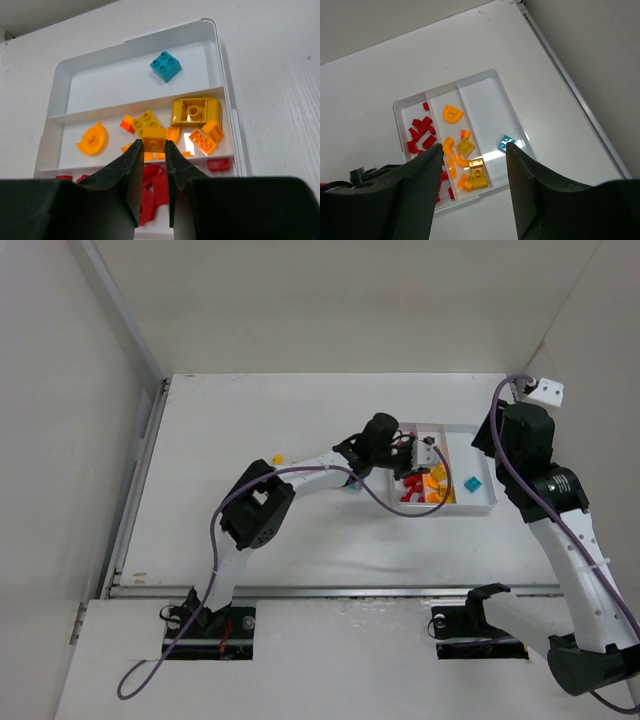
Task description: Sort the legos into containers by color
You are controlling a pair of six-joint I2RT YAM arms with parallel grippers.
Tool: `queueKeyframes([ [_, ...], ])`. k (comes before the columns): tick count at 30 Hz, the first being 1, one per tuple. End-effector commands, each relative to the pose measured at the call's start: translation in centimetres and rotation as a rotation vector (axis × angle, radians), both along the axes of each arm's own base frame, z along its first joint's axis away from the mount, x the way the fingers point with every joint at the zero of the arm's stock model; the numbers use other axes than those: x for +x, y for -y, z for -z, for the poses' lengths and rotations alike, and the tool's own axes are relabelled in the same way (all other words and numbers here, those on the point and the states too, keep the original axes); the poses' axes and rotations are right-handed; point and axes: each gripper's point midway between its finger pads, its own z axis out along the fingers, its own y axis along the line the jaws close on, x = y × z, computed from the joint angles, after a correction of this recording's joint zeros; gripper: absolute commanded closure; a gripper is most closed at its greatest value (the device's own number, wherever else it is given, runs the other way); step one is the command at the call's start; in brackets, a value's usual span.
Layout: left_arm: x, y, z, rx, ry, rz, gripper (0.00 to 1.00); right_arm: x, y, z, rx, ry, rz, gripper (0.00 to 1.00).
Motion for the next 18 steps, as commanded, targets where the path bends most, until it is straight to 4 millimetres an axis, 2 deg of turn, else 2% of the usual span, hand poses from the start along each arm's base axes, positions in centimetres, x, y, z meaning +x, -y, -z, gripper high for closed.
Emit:
queueKeyframes([
  [1, 1.1, 2.9, -4.9, -0.156, 0.034, -0.064, 0.97, -0.8, 1.4, 0.3, -0.069, -0.016, 0.038, 0.41],
  [5, 1.2, 4.3, -3.0, -0.132, 0.024, -0.113, 0.89, -1.4, 1.6, 0.4, -0.086, -0.016, 0.032, 0.41],
  [7, 1.5, 4.5, -2.9, -0.134, 0.018, -0.124, 0.81, -1.4, 1.5, 1.0, -0.086, -0.029, 0.023, 0.40],
  [9, 1.1, 5.5, -2.5, -0.137, 0.026, -0.128, 0.74, -1.5, 1.4, 1.3, -0.101, -0.034, 0.007, 0.40],
  [10, 1.0, 5.6, -2.5, -0.138, 0.016, -0.130, 0.69, -1.7, 1.5, 1.7, -0.102, -0.038, 0.007, 0.40],
  [11, 1.3, 5.5, -1.9, -0.128, 0.014, -0.145, 0.55, -1.6, 1.4, 1.5, -0.100, -0.028, 0.007, 0.40],
  [12, 0.9, 5.8, -1.9, -0.127, 0.016, -0.145, 0.48, -1.6, 1.4, 1.9, -0.102, -0.038, 0.007, 0.38],
  [15, 1.0, 5.2, -0.9, -0.108, -0.015, -0.179, 0.31, -1.4, 1.3, 1.8, -0.106, -0.033, -0.006, 0.38],
  [16, 0.8, 5.0, -1.2, -0.109, -0.014, -0.179, 0.28, -1.4, 1.3, 1.8, -0.115, -0.037, -0.010, 0.38],
  [17, 0.9, 4.8, -0.7, -0.099, -0.017, -0.188, 0.26, -1.4, 1.3, 1.4, -0.113, -0.028, -0.009, 0.38],
  [18, 0.9, 4.6, -1.2, -0.103, -0.012, -0.197, 0.24, -1.4, 1.3, 1.4, -0.113, -0.028, -0.009, 0.38],
])
